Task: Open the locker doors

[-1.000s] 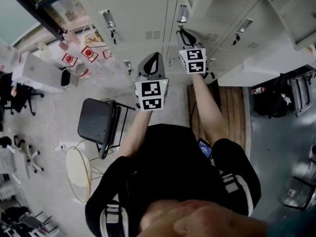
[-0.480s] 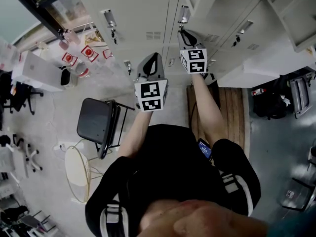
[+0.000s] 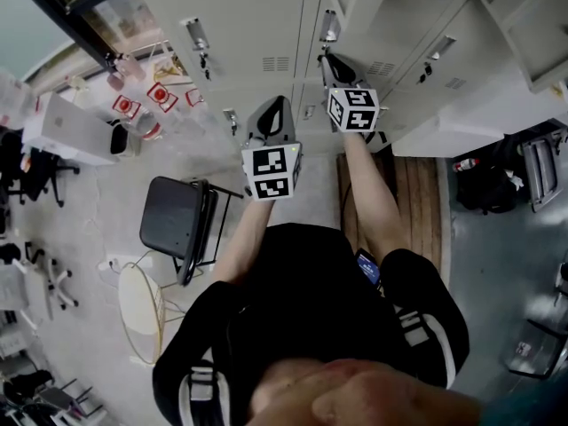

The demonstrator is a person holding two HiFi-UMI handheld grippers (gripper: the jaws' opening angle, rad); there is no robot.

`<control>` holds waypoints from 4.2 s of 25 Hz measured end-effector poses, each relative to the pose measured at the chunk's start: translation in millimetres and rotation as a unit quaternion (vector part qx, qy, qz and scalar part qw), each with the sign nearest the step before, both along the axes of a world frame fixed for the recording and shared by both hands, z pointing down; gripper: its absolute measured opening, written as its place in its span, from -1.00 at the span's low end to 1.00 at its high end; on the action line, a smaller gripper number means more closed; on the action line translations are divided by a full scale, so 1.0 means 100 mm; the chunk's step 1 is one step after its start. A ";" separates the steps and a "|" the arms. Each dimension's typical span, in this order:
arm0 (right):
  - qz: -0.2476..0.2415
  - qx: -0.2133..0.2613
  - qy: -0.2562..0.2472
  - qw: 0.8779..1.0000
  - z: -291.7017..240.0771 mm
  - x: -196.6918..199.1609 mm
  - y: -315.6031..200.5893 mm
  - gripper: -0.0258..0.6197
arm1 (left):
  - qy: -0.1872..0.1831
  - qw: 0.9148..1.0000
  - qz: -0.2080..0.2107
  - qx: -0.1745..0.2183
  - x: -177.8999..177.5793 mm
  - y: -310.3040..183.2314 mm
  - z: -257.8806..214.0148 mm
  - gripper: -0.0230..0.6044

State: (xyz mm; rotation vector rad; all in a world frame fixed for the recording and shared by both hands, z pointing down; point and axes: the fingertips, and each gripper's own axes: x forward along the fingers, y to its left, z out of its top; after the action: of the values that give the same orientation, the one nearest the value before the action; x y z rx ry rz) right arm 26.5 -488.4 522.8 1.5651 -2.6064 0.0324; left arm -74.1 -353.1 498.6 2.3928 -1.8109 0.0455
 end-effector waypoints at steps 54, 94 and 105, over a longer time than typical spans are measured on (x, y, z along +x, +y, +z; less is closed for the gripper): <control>-0.060 -0.073 -0.457 0.884 0.03 0.33 0.08 -0.54 | 0.008 1.000 0.014 -0.011 0.09 0.11 0.10 -0.90; -0.059 0.090 0.074 0.991 -0.75 -0.26 0.02 -0.54 | 0.023 0.999 0.005 -0.028 -0.06 0.29 0.26 -0.90; -0.087 0.085 0.073 0.990 -0.76 -0.17 0.37 -0.54 | 0.020 0.999 0.033 -0.035 0.18 0.33 0.30 -0.90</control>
State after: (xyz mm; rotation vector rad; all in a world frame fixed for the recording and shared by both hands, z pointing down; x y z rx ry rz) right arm 9.8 -451.4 447.1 1.3241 -2.6763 -0.3144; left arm -56.0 -319.9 528.3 2.3881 -1.6836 0.0667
